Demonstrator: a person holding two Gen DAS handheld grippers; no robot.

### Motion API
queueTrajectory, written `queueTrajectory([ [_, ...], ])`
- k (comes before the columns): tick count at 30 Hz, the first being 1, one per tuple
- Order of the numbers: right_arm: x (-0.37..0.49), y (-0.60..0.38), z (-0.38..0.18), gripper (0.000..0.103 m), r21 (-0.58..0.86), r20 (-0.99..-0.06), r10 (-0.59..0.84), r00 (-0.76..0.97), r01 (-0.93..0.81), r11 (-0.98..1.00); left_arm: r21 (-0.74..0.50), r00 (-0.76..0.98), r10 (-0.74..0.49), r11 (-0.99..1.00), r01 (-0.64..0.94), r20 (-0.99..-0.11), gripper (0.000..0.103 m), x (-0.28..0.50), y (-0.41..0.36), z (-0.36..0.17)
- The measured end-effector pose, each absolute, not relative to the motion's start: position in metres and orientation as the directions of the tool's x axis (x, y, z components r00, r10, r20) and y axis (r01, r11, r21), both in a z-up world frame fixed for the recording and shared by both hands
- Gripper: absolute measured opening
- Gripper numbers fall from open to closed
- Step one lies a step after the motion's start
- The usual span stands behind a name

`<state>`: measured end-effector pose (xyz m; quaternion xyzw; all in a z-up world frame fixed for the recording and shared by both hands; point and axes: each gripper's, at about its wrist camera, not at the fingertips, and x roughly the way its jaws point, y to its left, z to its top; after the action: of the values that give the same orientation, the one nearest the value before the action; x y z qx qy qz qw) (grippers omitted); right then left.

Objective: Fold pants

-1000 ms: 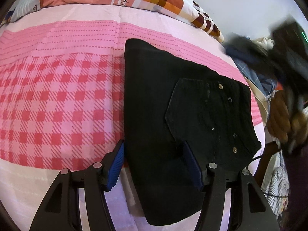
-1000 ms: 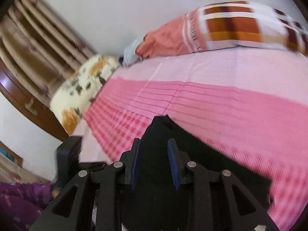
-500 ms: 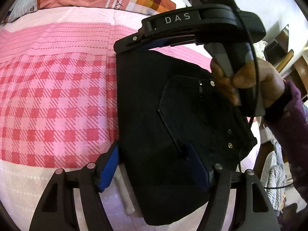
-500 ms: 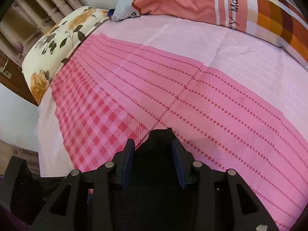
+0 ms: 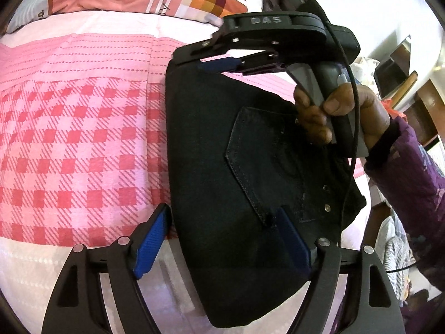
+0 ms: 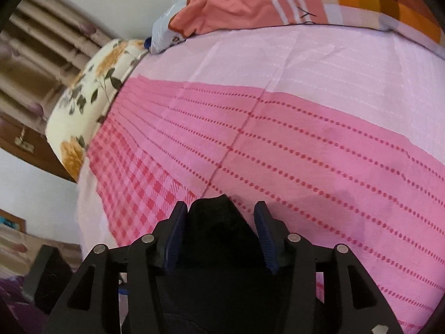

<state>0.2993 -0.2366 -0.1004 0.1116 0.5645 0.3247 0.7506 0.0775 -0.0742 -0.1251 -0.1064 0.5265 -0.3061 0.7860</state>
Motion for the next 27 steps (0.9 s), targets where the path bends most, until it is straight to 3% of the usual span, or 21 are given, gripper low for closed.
queueTrajectory([
  [7,0.294,-0.283,-0.073,0.047,0.551,-0.729,0.620,0.290,-0.287,0.783,-0.463,0.267,-0.575,0.800,0.381,-0.774,0.080,0.074,-0.077,-0.125],
  [10,0.264,-0.316,-0.056,0.049,0.599,-0.667,0.647,0.370,-0.249,0.761,-0.465,0.268,-0.576,0.800,0.380,-0.772,0.080,0.074,-0.078,-0.126],
  [14,0.205,-0.363,-0.043,0.063,0.618,-0.614,0.632,0.472,-0.211,0.758,-0.509,0.253,-0.605,0.784,0.356,-0.755,0.080,0.077,-0.073,-0.126],
  [18,0.139,-0.408,-0.049,0.070,0.636,-0.605,0.600,0.524,-0.135,0.760,-0.552,0.229,-0.631,0.767,0.329,-0.741,0.080,0.087,-0.062,-0.127],
  [23,0.095,-0.421,-0.067,0.073,0.596,-0.662,0.545,0.515,-0.080,0.799,-0.564,0.209,-0.636,0.763,0.315,-0.743,0.080,0.096,-0.059,-0.127],
  [27,0.083,-0.435,-0.087,0.073,0.643,-0.648,0.556,0.520,-0.016,0.765,-0.543,0.188,-0.623,0.765,0.346,-0.759,0.080,0.100,-0.068,-0.127],
])
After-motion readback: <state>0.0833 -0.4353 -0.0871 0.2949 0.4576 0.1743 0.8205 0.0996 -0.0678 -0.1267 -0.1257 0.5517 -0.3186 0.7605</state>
